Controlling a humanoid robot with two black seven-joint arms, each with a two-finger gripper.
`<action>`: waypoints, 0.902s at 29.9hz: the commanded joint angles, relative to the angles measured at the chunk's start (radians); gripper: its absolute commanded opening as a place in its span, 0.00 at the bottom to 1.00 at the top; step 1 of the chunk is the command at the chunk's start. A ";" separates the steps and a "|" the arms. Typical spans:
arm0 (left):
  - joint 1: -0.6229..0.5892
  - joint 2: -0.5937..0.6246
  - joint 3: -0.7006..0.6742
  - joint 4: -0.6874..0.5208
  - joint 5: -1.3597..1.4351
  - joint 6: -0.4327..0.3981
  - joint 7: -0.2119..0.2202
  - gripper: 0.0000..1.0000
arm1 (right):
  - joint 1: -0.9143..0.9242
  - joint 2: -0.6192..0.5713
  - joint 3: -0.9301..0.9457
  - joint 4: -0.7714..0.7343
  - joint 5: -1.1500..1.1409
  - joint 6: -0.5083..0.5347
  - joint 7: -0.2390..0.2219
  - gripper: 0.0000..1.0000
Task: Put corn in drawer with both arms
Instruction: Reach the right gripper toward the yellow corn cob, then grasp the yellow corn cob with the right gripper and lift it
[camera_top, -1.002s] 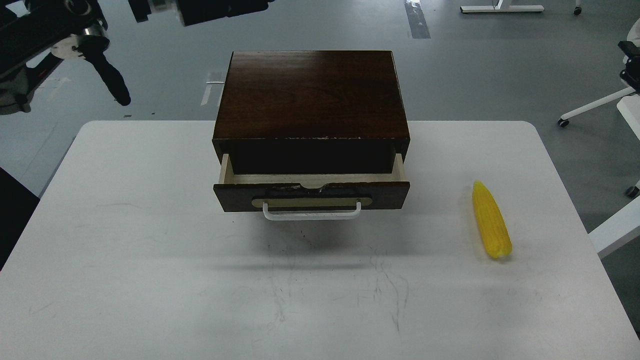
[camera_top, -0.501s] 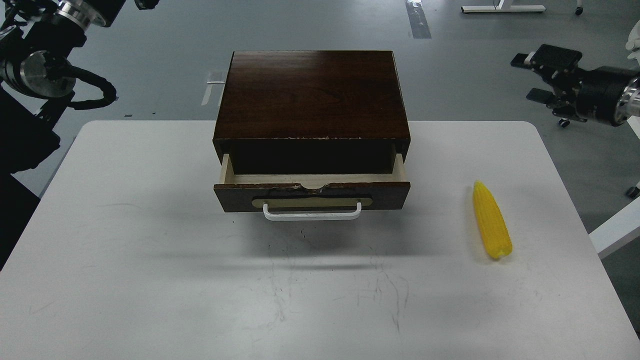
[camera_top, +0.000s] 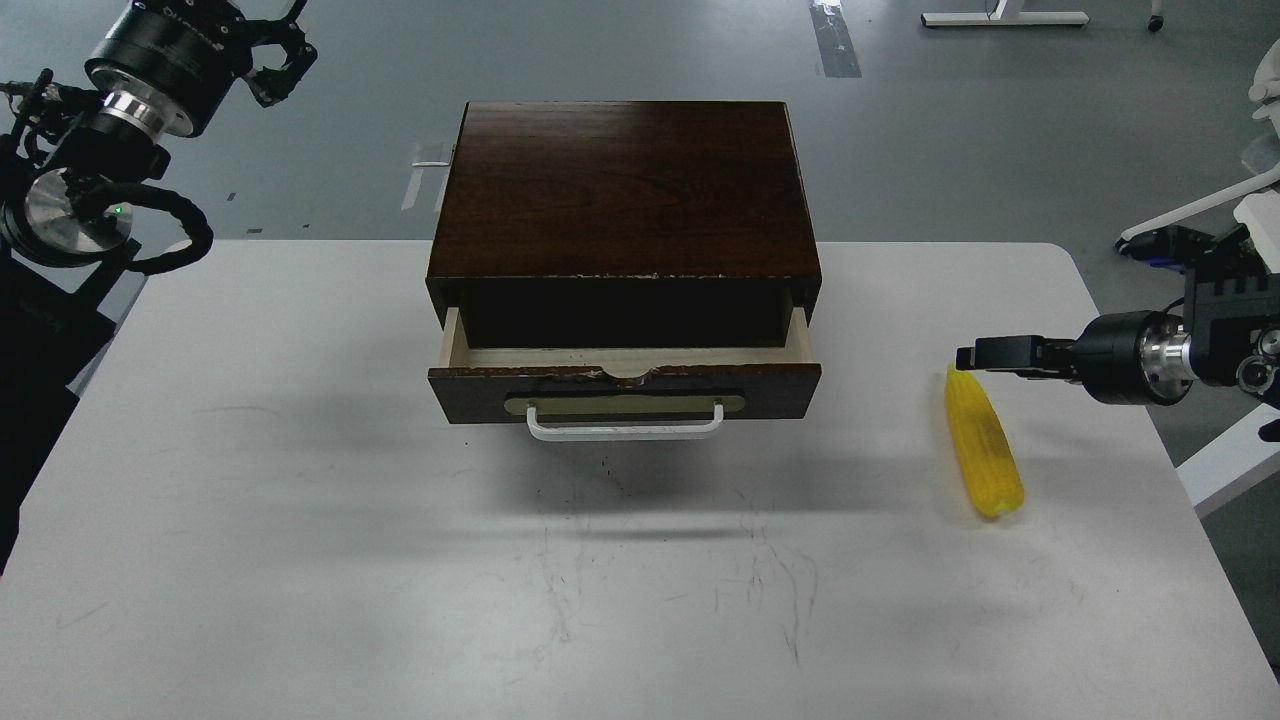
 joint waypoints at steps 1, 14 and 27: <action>0.009 0.003 0.001 0.000 0.000 0.000 0.000 0.98 | -0.007 0.057 -0.055 -0.068 -0.003 -0.038 0.000 1.00; 0.041 0.023 -0.001 0.000 0.001 0.000 -0.005 0.98 | -0.050 0.165 -0.098 -0.140 -0.003 -0.072 0.000 0.74; 0.058 0.038 0.001 -0.002 0.010 0.000 -0.006 0.98 | -0.047 0.157 -0.084 -0.153 0.008 -0.080 -0.002 0.00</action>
